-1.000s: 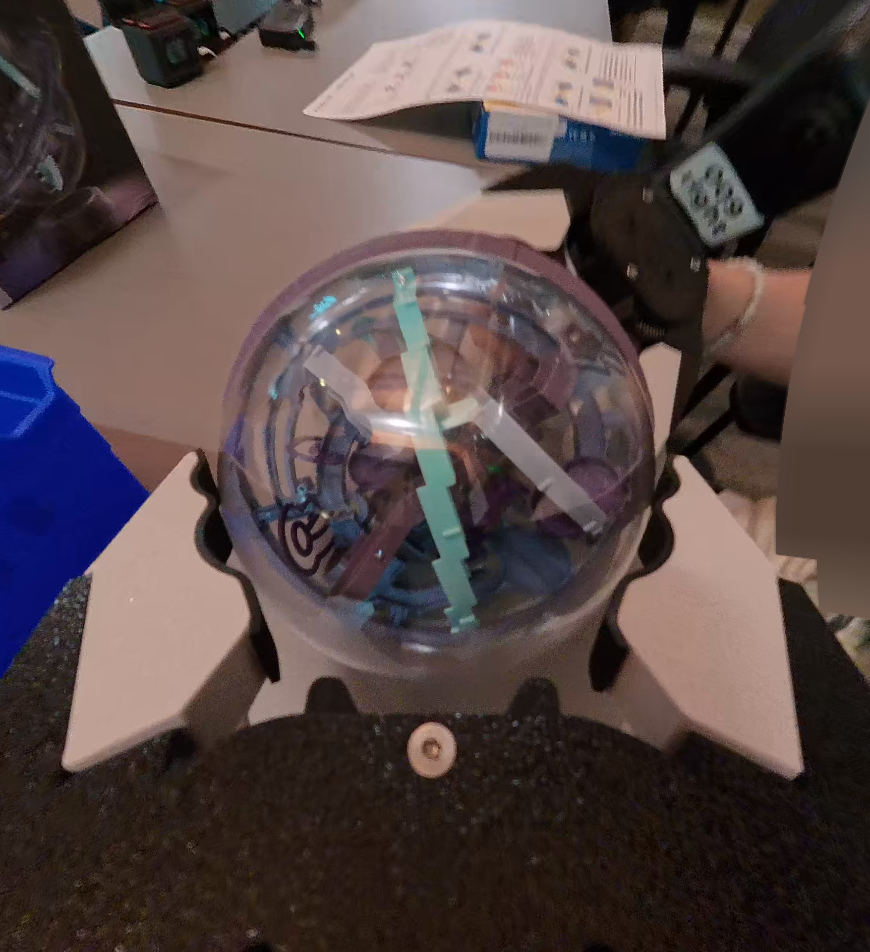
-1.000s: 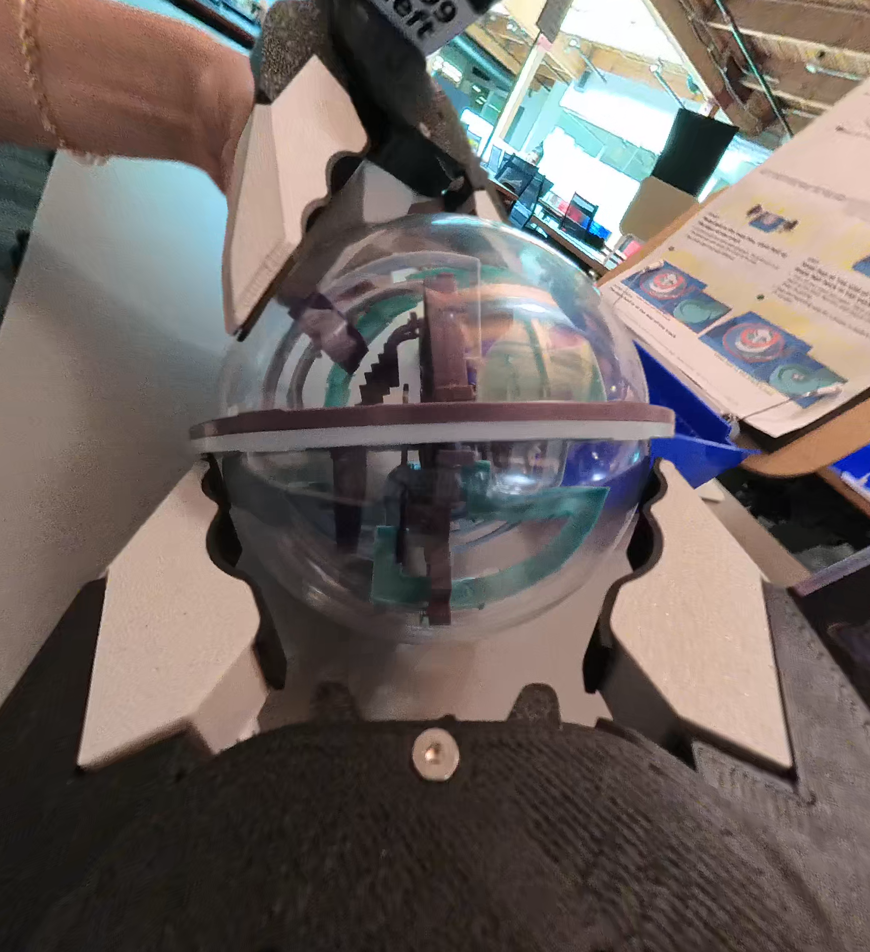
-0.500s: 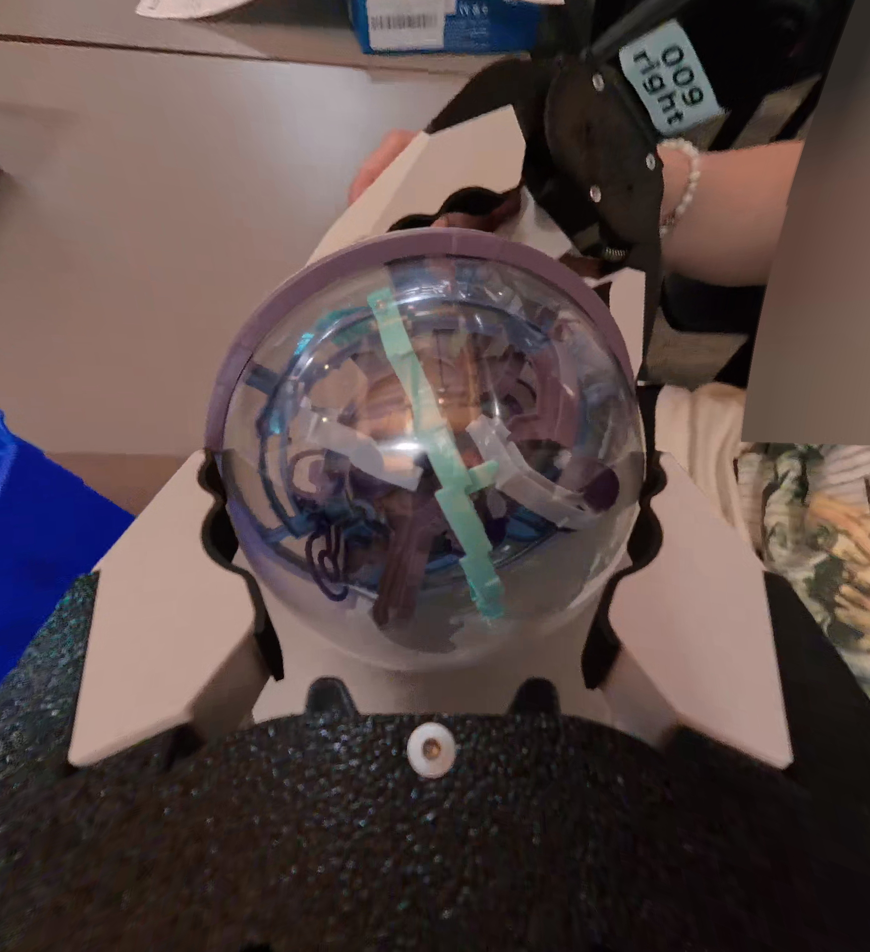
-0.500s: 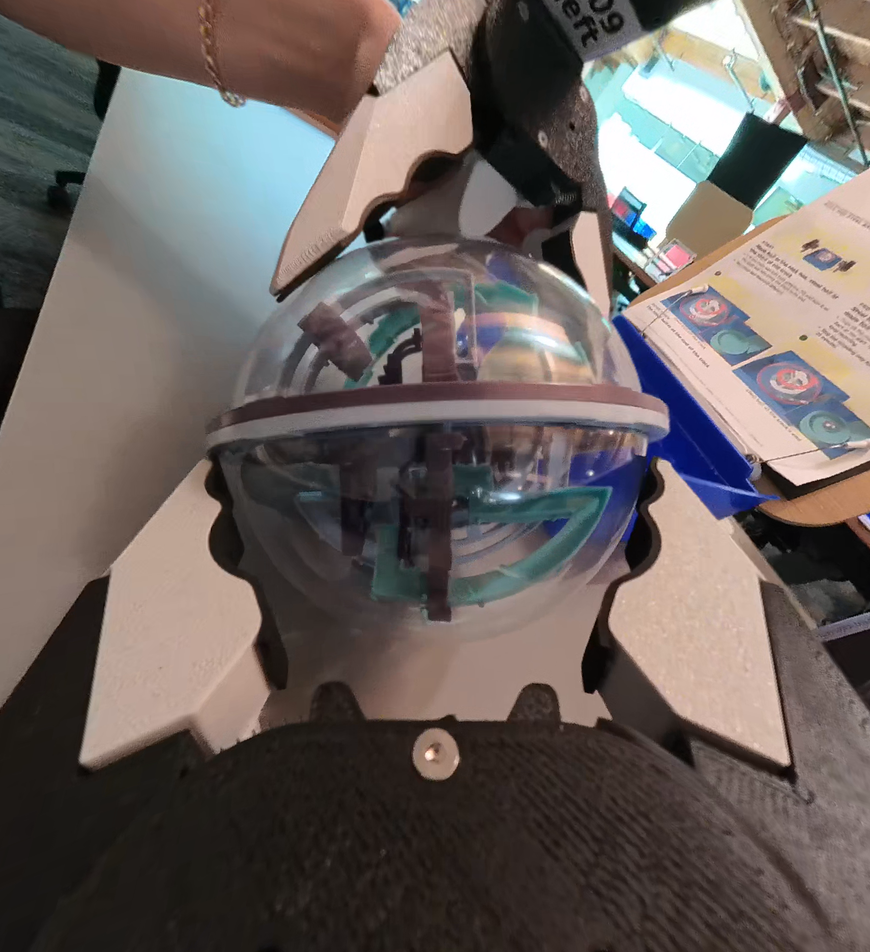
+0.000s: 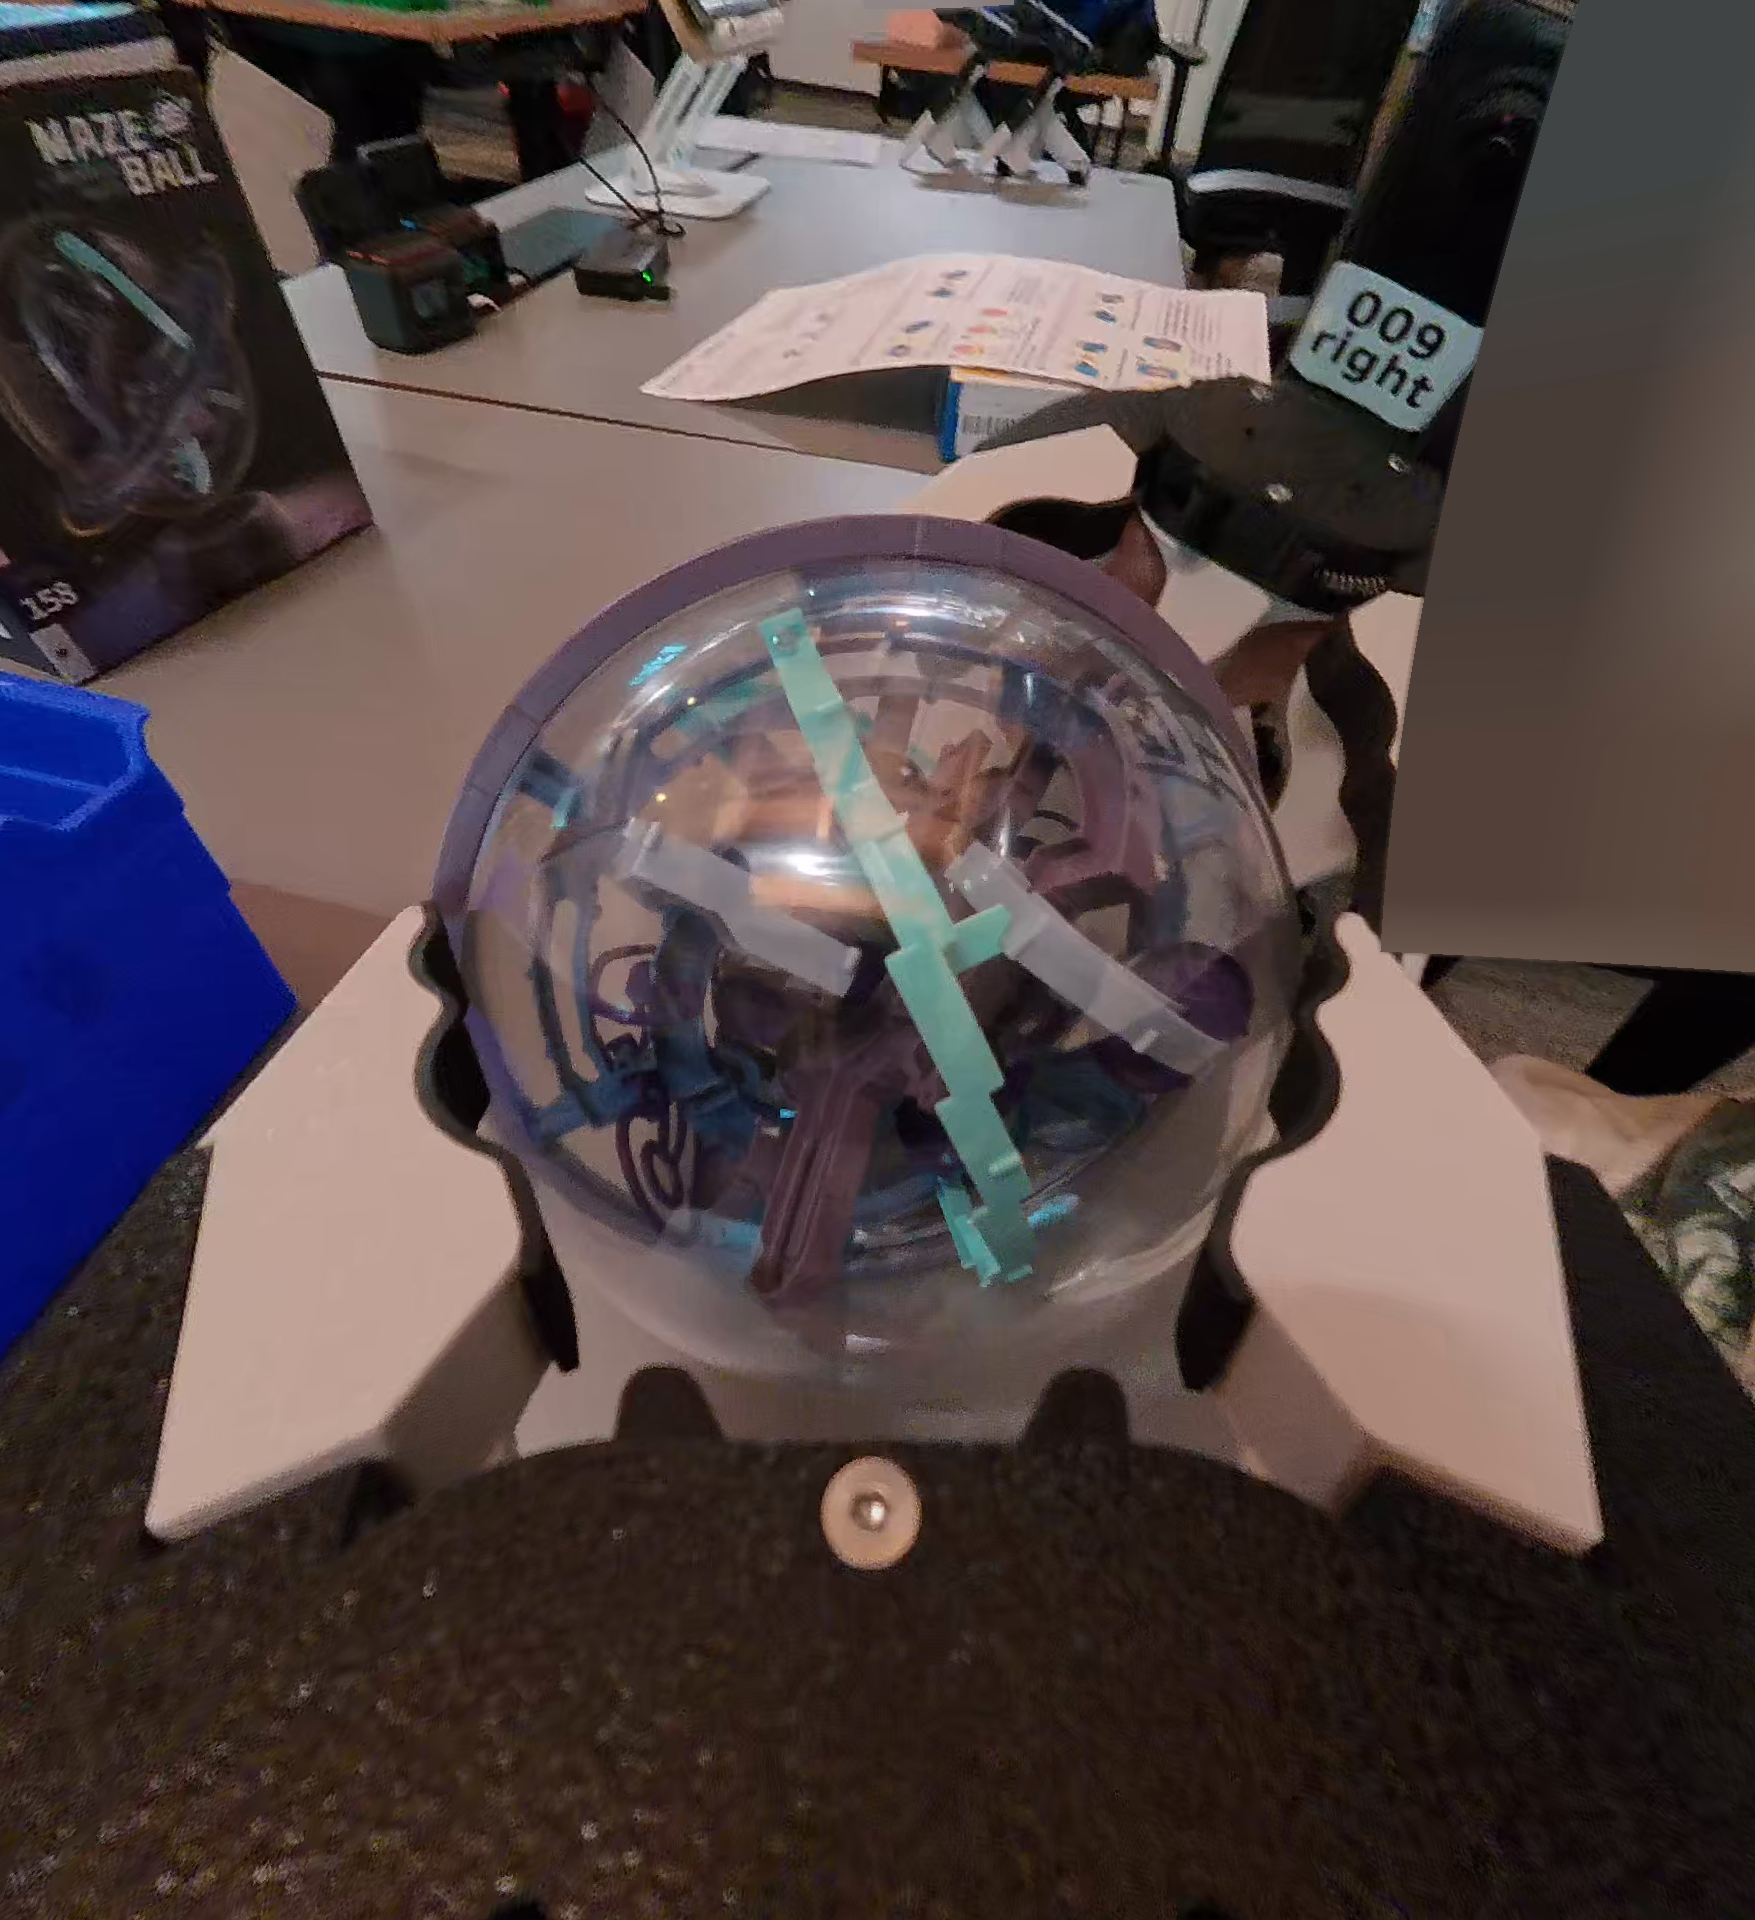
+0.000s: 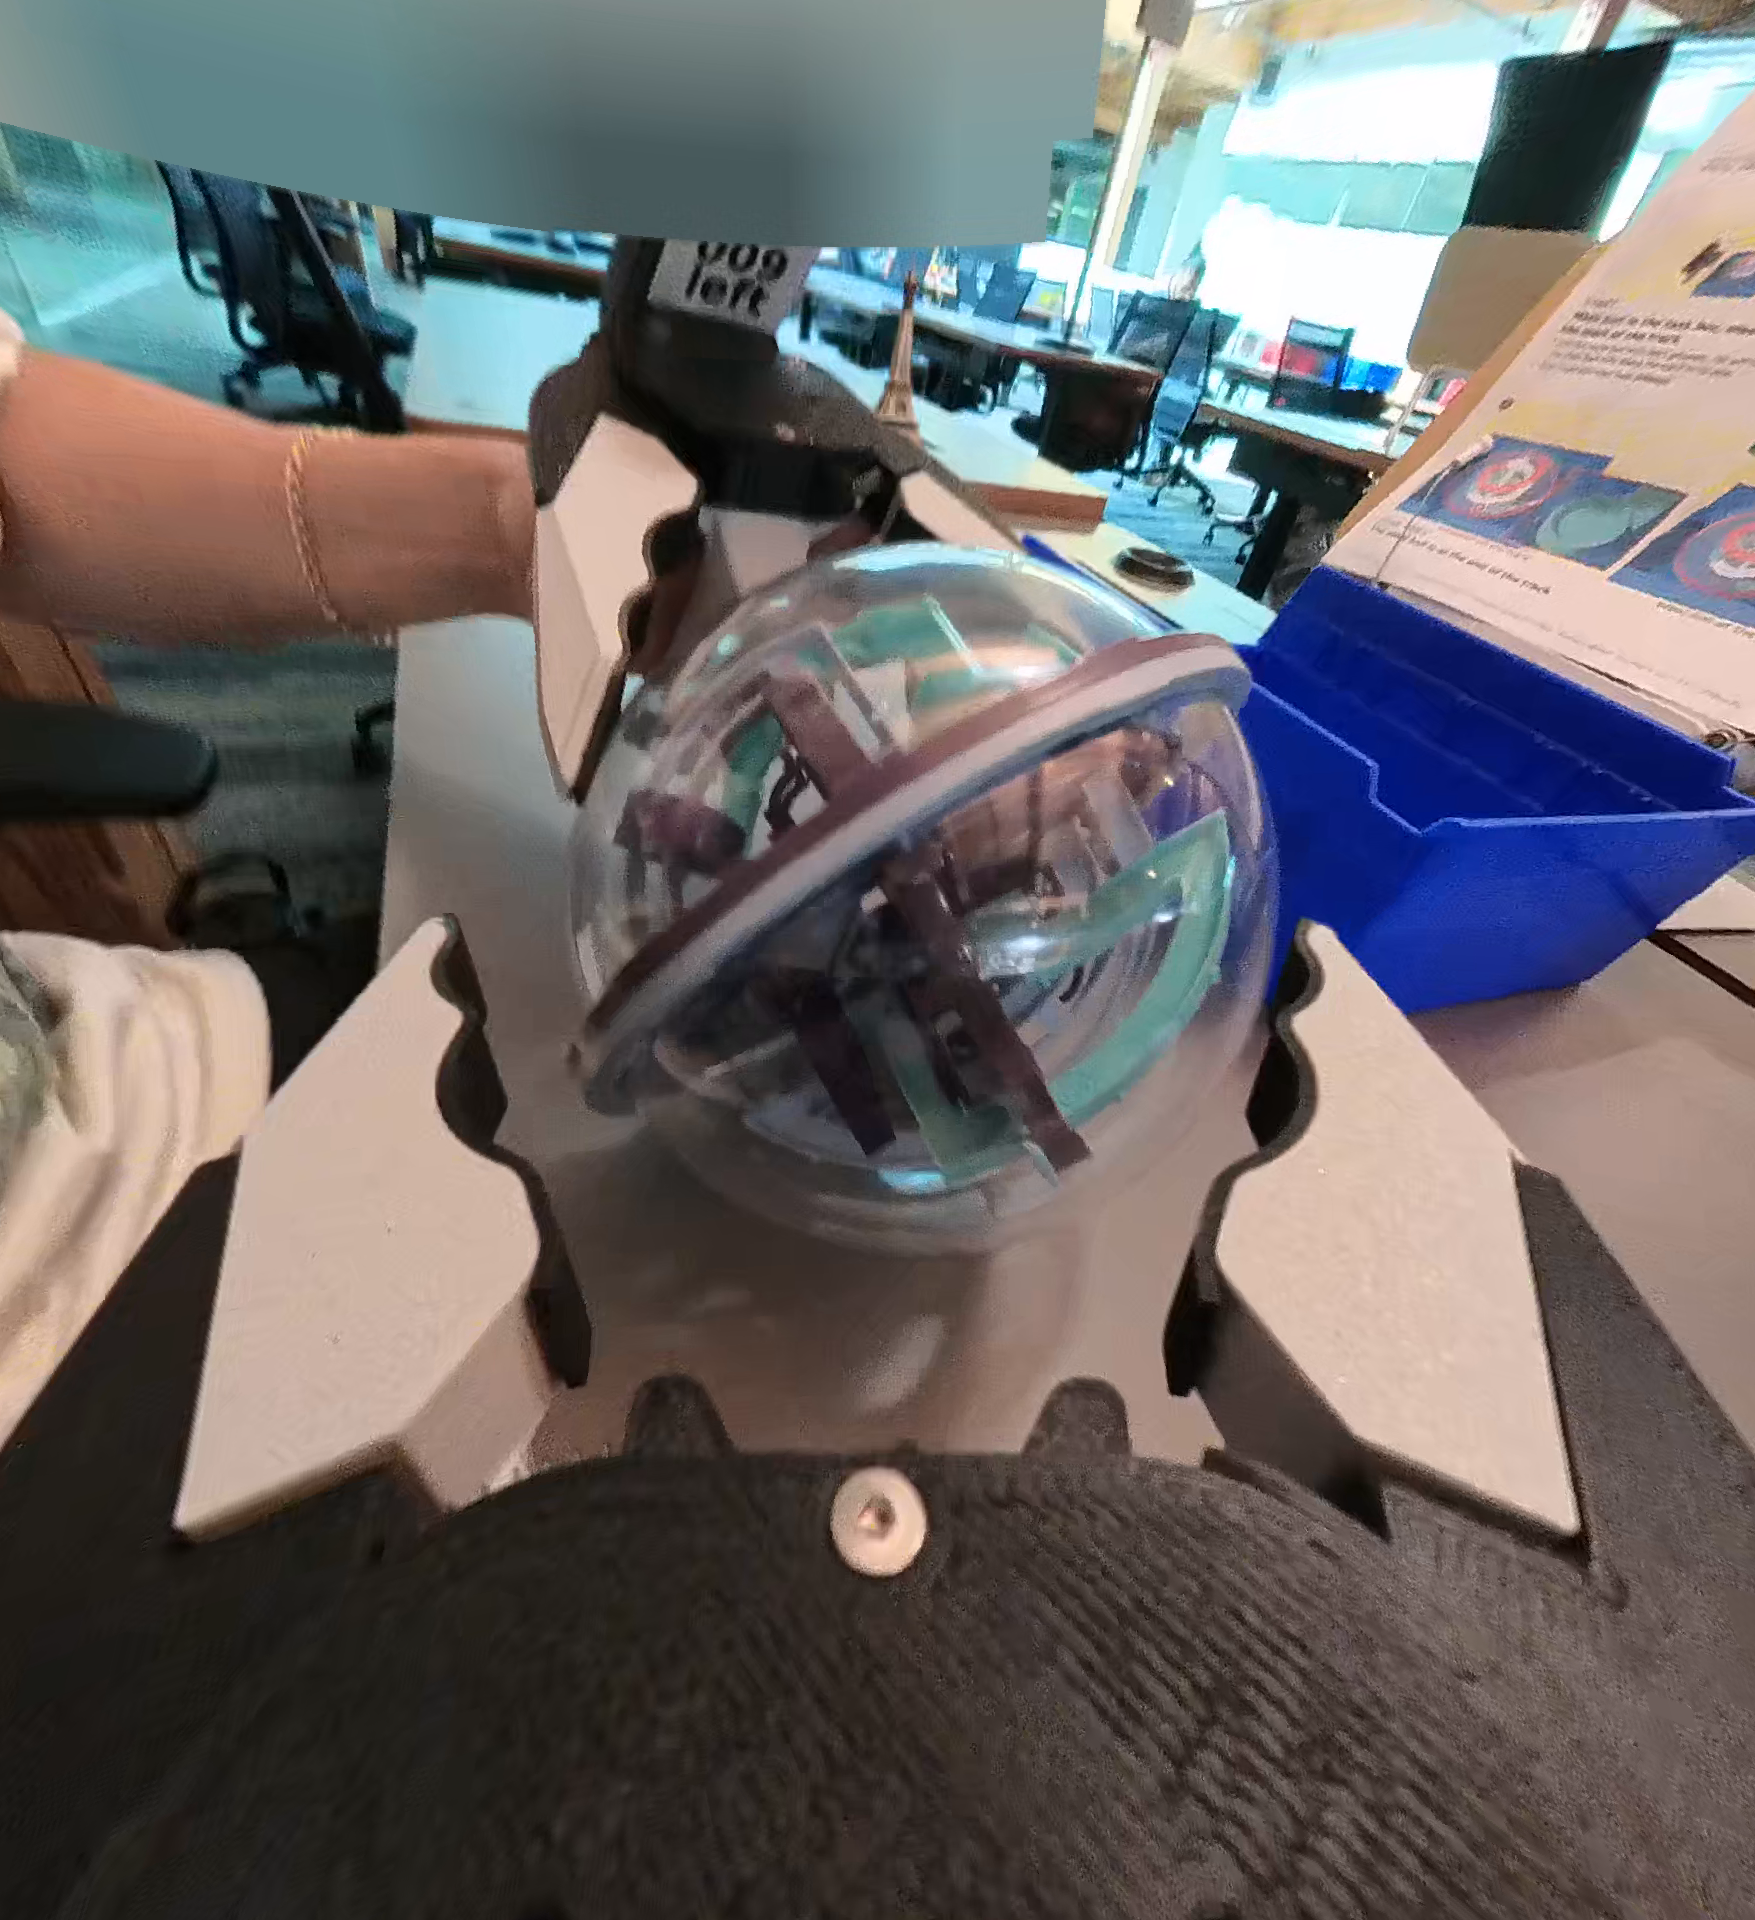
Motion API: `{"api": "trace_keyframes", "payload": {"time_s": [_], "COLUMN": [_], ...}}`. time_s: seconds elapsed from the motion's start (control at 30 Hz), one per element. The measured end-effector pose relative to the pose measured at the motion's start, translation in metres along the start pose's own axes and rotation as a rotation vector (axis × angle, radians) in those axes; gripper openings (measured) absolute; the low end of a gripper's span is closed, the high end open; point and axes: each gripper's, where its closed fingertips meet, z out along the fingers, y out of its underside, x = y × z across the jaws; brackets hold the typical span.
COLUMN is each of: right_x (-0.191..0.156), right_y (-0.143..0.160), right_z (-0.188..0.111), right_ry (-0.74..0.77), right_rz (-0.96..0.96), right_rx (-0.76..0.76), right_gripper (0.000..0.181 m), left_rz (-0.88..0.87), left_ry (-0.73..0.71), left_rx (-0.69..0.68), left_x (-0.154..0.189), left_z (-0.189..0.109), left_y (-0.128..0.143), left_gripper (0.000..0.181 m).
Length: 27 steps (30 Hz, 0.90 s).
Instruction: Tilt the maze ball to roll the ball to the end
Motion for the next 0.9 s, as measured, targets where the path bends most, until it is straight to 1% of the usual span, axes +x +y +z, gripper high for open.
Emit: {"api": "trace_keyframes", "payload": {"time_s": [0.03,0.07,0.13,0.2,0.27,0.3,0.4,0.5,0.63,0.7,0.9], "right_x": [-0.001,0.001,0.005,0.007,0.008,0.007,0.008,0.008,0.008,0.008,0.012], "right_y": [-0.001,0.001,0.01,0.015,0.014,0.013,0.013,0.013,0.013,0.013,0.014], "right_z": [0.003,0.007,0.015,0.021,0.022,0.022,0.021,0.02,0.021,0.021,0.019], "right_ry": [0.011,0.033,0.063,0.065,0.047,0.039,0.042,0.033,0.036,0.037,0.058], "right_rz": [-0.001,-0.024,-0.101,-0.162,-0.153,-0.152,-0.144,-0.151,-0.137,-0.141,-0.116], "right_rx": [0.005,-0.01,-0.074,-0.121,-0.116,-0.104,-0.084,-0.088,-0.087,-0.086,-0.067], "right_gripper": [0.142,0.142,0.144,0.146,0.146,0.144,0.143,0.143,0.143,0.143,0.144], "left_rz": [-0.009,-0.015,-0.011,0.003,0.035,0.048,0.123,0.203,0.19,0.169,0.125], "left_ry": [-0.015,-0.022,-0.014,0.0,0.022,0.022,0.044,0.14,0.284,0.338,0.362], "left_rx": [0.013,0.026,0.039,0.012,-0.064,-0.099,-0.15,-0.241,-0.408,-0.464,-0.408], "left_x": [0.0,0.0,0.001,0.0,-0.001,-0.004,-0.01,-0.01,-0.01,-0.007,-0.008], "left_z": [0.0,-0.001,-0.002,-0.004,-0.007,-0.008,-0.011,-0.01,-0.005,-0.003,0.004], "left_y": [0.0,-0.001,-0.001,0.003,0.009,0.011,0.005,0.002,0.009,0.014,0.01], "left_gripper": [0.15,0.151,0.149,0.149,0.15,0.155,0.157,0.158,0.158,0.157,0.158]}}
